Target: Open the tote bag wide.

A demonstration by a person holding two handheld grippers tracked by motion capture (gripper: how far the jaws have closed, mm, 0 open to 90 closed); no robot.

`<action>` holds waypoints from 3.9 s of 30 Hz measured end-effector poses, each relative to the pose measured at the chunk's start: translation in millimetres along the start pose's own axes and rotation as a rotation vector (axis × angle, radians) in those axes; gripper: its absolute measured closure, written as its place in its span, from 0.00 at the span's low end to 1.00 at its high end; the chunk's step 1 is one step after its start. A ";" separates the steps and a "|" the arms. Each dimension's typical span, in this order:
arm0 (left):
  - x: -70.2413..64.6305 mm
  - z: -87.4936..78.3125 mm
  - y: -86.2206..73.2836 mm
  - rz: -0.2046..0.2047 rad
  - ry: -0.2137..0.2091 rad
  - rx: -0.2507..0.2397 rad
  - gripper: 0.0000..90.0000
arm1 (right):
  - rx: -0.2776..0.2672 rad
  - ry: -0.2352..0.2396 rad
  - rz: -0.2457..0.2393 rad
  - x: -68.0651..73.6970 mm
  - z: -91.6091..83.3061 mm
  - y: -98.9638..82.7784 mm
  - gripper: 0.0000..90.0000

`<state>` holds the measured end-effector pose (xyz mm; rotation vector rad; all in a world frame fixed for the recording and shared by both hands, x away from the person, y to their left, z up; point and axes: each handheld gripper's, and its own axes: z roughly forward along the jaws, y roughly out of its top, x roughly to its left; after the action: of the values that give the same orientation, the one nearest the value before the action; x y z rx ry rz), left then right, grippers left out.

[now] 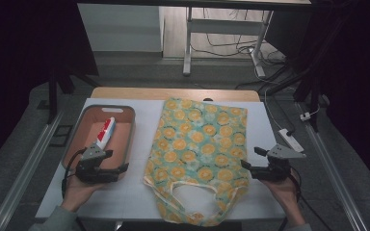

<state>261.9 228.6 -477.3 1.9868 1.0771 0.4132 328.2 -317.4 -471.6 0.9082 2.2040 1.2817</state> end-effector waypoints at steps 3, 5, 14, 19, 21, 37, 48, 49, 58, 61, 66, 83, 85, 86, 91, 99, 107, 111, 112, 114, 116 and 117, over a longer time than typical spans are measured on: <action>1.0 -1.5 0.2 0.004 -0.003 -0.006 0.23 | 0.011 -0.007 -0.020 0.5 2.1 3.5 0.26; 2.0 -2.1 1.1 0.001 0.001 -0.012 0.23 | 0.002 -0.006 -0.014 0.8 0.7 3.9 0.27; 1.0 -5.9 4.1 0.009 0.007 -0.024 0.22 | -0.001 -0.008 0.002 2.2 -5.2 1.0 0.30; -1.5 -8.1 5.3 0.020 -0.011 -0.024 0.22 | -0.008 -0.007 0.016 3.0 -12.1 -0.5 0.30; -2.5 -8.5 5.6 0.031 -0.010 -0.026 0.22 | -0.004 -0.018 0.002 6.0 -14.7 -3.0 0.31; -27.1 -13.1 21.6 0.099 -0.057 -0.023 0.21 | -0.019 0.026 -0.031 22.5 -15.3 3.1 0.32; -36.9 5.8 43.3 0.143 -0.130 0.006 0.22 | 0.012 0.106 -0.082 50.0 -0.1 30.6 0.32; -40.3 8.5 45.3 0.159 -0.142 0.010 0.22 | 0.016 0.113 -0.094 53.9 1.1 32.5 0.32; -84.2 33.7 61.1 0.307 -0.296 0.082 0.24 | 0.032 0.162 -0.135 72.0 6.9 37.6 0.32; -101.9 47.0 58.0 0.357 -0.358 0.141 0.24 | 0.034 0.167 -0.128 72.0 8.3 35.6 0.32; -113.2 60.8 52.8 0.390 -0.408 0.219 0.24 | 0.044 0.177 -0.113 70.2 12.8 31.4 0.32; -120.8 96.2 35.4 0.418 -0.378 0.392 0.92 | 0.076 0.176 -0.112 71.0 18.8 25.2 0.32; -119.2 95.3 35.6 0.411 -0.377 0.385 0.96 | 0.078 0.174 -0.114 70.8 18.4 24.8 0.32; -118.5 93.9 36.2 0.409 -0.377 0.375 0.97 | 0.077 0.173 -0.115 70.5 18.2 24.6 0.32; -113.6 80.3 44.2 0.386 -0.389 0.298 0.98 | 0.072 0.174 -0.108 69.7 15.8 25.3 0.33; -97.6 45.4 81.0 0.274 -0.364 0.069 0.98 | 0.052 0.193 -0.127 76.0 5.8 35.5 0.33; -71.3 46.3 107.0 0.160 -0.288 -0.038 0.98 | 0.081 0.293 -0.190 100.0 5.6 45.1 0.29; -65.9 51.8 108.2 0.155 -0.260 -0.037 0.98 | 0.147 0.320 -0.221 114.6 16.0 44.2 0.19; -65.5 52.3 108.0 0.155 -0.258 -0.034 0.98 | 0.165 0.326 -0.225 117.9 18.2 44.1 0.19; -63.4 53.0 107.5 0.152 -0.243 -0.036 0.98 | 0.185 0.316 -0.254 125.2 21.3 44.1 0.17; -60.8 53.0 107.4 0.145 -0.243 -0.038 0.98 | 0.205 0.299 -0.278 130.2 26.6 43.7 0.15; -59.8 53.1 107.4 0.141 -0.242 -0.039 0.98 | 0.214 0.286 -0.291 130.3 31.5 43.2 0.14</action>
<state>317.6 121.2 -419.8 2.0248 0.7754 0.2569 272.3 -189.3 -454.1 0.4694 2.6187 1.1080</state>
